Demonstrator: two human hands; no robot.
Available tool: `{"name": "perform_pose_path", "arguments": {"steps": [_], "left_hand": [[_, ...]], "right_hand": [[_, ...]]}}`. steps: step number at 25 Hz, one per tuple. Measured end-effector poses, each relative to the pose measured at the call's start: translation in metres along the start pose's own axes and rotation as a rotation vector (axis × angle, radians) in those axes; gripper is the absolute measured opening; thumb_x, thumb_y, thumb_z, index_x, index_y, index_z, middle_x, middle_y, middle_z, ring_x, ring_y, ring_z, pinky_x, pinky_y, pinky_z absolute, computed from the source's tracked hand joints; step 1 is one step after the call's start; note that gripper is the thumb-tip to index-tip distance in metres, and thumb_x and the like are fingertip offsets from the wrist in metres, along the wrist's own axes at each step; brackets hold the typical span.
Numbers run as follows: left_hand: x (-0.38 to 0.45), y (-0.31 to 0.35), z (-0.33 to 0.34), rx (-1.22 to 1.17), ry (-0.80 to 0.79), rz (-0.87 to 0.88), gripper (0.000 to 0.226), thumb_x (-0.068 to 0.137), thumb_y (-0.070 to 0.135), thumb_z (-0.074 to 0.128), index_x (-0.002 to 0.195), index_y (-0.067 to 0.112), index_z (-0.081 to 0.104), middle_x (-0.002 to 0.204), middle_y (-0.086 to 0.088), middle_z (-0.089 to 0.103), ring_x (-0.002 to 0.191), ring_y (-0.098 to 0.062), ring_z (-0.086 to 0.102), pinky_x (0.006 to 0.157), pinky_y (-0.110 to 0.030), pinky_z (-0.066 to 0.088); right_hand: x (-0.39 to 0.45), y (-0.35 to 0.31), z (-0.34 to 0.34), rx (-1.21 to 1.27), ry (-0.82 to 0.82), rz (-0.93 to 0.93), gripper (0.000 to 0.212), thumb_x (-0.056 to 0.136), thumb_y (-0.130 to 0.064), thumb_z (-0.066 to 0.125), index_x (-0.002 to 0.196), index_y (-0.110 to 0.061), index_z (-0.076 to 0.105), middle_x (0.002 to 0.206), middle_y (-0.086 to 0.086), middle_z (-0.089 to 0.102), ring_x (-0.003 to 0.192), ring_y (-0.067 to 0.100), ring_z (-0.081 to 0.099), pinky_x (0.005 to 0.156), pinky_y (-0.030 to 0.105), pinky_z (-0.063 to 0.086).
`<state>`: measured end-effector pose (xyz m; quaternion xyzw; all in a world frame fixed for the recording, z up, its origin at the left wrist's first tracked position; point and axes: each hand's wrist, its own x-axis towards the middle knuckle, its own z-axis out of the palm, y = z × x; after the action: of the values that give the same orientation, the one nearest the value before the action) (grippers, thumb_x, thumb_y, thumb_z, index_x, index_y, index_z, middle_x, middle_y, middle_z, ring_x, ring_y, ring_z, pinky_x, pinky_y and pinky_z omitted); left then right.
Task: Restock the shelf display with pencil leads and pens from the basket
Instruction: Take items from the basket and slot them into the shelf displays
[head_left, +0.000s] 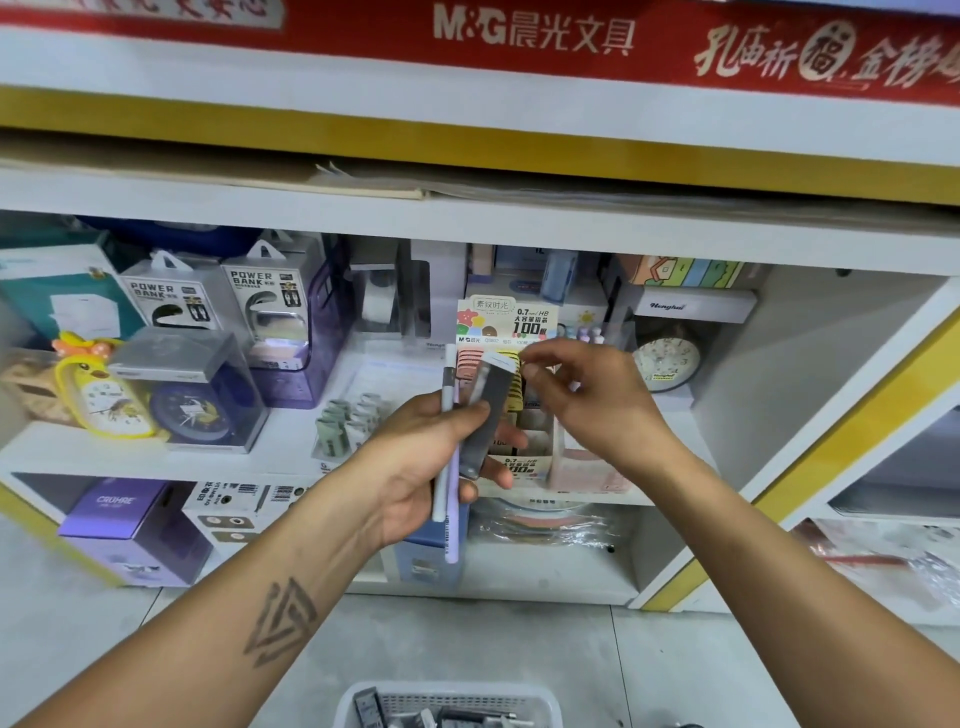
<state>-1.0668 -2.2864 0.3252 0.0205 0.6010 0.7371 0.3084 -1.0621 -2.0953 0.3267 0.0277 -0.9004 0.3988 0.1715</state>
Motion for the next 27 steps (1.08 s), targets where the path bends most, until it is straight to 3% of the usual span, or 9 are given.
{"name": "perform_pose_path", "arguments": {"steps": [2,4,8,11,13,16,19,24,27], "left_hand": [[0.002,-0.001,0.007,-0.056,-0.092,-0.028,0.018,0.1,0.019,0.054,0.106,0.007,0.066,0.094,-0.024,0.072,0.053,-0.028,0.059,0.034,-0.019,0.034],[0.004,-0.001,0.013,-0.122,-0.172,-0.056,0.019,0.099,0.019,0.054,0.106,0.005,0.064,0.088,-0.025,0.068,0.048,-0.025,0.053,0.031,-0.017,0.029],[0.01,0.0,0.021,-0.151,-0.244,-0.089,0.027,0.1,0.021,0.051,0.118,0.002,0.057,0.089,-0.026,0.065,0.046,-0.022,0.051,0.029,-0.016,0.026],[0.011,-0.001,0.025,-0.156,-0.267,-0.108,0.028,0.1,0.024,0.052,0.114,0.002,0.061,0.093,-0.025,0.066,0.051,-0.023,0.054,0.029,-0.016,0.028],[0.01,-0.002,0.027,-0.136,-0.238,-0.122,0.03,0.097,0.029,0.054,0.111,0.006,0.065,0.094,-0.024,0.068,0.055,-0.025,0.058,0.03,-0.017,0.032],[0.012,-0.006,0.025,0.025,-0.076,-0.135,0.028,0.101,0.031,0.05,0.11,0.011,0.067,0.097,-0.021,0.074,0.059,-0.027,0.064,0.036,-0.019,0.038],[0.015,-0.01,0.023,0.151,0.049,-0.135,0.024,0.102,0.026,0.051,0.104,0.006,0.064,0.076,-0.014,0.072,0.042,-0.021,0.05,0.036,-0.016,0.028],[0.016,-0.007,0.02,0.228,0.094,-0.096,0.007,0.089,0.011,0.061,0.085,0.012,0.055,0.062,-0.008,0.057,0.044,-0.015,0.038,0.041,-0.018,0.02],[0.016,-0.003,0.019,0.114,0.098,-0.127,0.006,0.09,0.008,0.053,0.085,0.012,0.051,0.063,-0.01,0.054,0.047,-0.016,0.039,0.042,-0.02,0.022]], "right_hand": [[0.0,0.002,-0.007,0.388,-0.124,0.154,0.035,0.095,0.003,0.057,0.122,-0.018,0.067,0.113,-0.006,0.073,0.097,0.014,0.07,0.073,0.021,0.054],[-0.003,0.006,-0.014,0.615,-0.217,0.155,0.043,0.092,0.015,0.054,0.126,-0.01,0.065,0.119,0.005,0.072,0.106,0.028,0.07,0.078,0.028,0.057],[-0.009,0.017,-0.031,0.742,-0.277,0.087,0.045,0.091,0.016,0.054,0.129,-0.007,0.064,0.122,0.015,0.07,0.115,0.035,0.066,0.095,0.038,0.053],[-0.011,0.023,-0.04,0.794,-0.286,0.069,0.037,0.091,0.007,0.061,0.125,-0.005,0.066,0.116,0.018,0.071,0.11,0.034,0.067,0.095,0.039,0.052],[-0.011,0.023,-0.046,0.803,-0.244,0.046,0.028,0.087,-0.001,0.067,0.114,-0.003,0.071,0.103,0.018,0.072,0.094,0.031,0.067,0.085,0.039,0.054],[-0.007,0.021,-0.054,0.759,-0.107,0.049,0.014,0.088,-0.002,0.067,0.099,-0.005,0.074,0.083,0.013,0.071,0.071,0.023,0.061,0.063,0.029,0.05],[-0.001,0.025,-0.06,0.59,0.087,0.116,0.008,0.089,-0.001,0.067,0.09,-0.007,0.073,0.073,0.011,0.069,0.062,0.021,0.056,0.055,0.031,0.045],[0.007,0.027,-0.045,0.092,0.245,0.053,0.008,0.09,-0.009,0.07,0.097,-0.011,0.069,0.075,0.014,0.068,0.064,0.023,0.066,0.067,0.041,0.056],[0.01,0.023,-0.035,-0.03,0.26,-0.003,0.014,0.089,-0.013,0.073,0.101,-0.019,0.068,0.079,-0.003,0.067,0.072,0.019,0.066,0.071,0.034,0.058]]}}
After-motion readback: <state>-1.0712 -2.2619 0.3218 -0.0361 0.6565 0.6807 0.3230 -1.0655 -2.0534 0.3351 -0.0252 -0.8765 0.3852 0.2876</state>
